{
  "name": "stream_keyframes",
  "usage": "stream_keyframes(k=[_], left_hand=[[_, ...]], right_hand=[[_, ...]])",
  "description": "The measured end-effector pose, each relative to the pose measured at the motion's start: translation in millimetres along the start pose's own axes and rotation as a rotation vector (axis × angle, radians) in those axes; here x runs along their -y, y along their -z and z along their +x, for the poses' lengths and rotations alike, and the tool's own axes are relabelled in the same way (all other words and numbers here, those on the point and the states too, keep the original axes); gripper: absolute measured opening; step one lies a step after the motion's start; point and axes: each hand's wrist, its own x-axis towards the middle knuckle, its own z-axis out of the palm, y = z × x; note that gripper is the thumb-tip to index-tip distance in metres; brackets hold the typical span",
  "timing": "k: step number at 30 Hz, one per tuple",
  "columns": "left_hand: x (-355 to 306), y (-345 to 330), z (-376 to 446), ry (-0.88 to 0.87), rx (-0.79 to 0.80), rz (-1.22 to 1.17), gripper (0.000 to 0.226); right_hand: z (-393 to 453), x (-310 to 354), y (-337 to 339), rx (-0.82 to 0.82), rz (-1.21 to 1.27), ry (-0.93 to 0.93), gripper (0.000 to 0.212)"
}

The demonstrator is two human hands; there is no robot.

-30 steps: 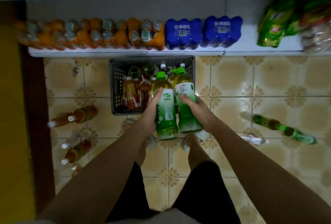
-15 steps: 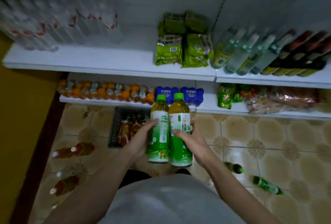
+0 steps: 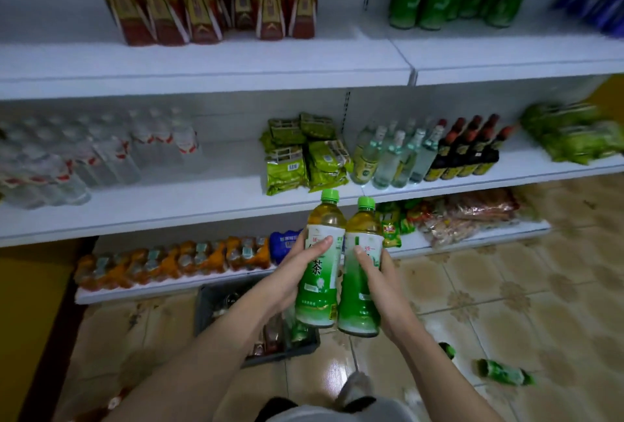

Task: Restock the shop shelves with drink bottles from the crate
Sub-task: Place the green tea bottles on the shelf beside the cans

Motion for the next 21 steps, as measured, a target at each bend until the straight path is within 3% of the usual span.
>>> stream_keyframes(k=[4, 7, 10, 15, 21], left_hand=[[-25, -20, 1, -0.034, 0.073, 0.002, 0.064], [-49, -39, 6, -0.095, 0.125, 0.032, 0.076], [-73, -62, 11, -0.136, 0.142, 0.065, 0.087], [-104, -113, 18, -0.242, 0.17, 0.103, 0.068], [-132, -191, 39, -0.364, 0.191, 0.172, 0.079]], right_hand=[[-7, 22, 7, -0.046, 0.018, 0.077, 0.038], [-8, 53, 15, -0.065, 0.019, 0.16, 0.046], [-5, 84, 27, -0.079, -0.015, 0.249, 0.067], [1, 131, 61, -0.048, 0.05, 0.341, 0.032], [10, 187, 122, -0.025, 0.074, 0.45, 0.031]])
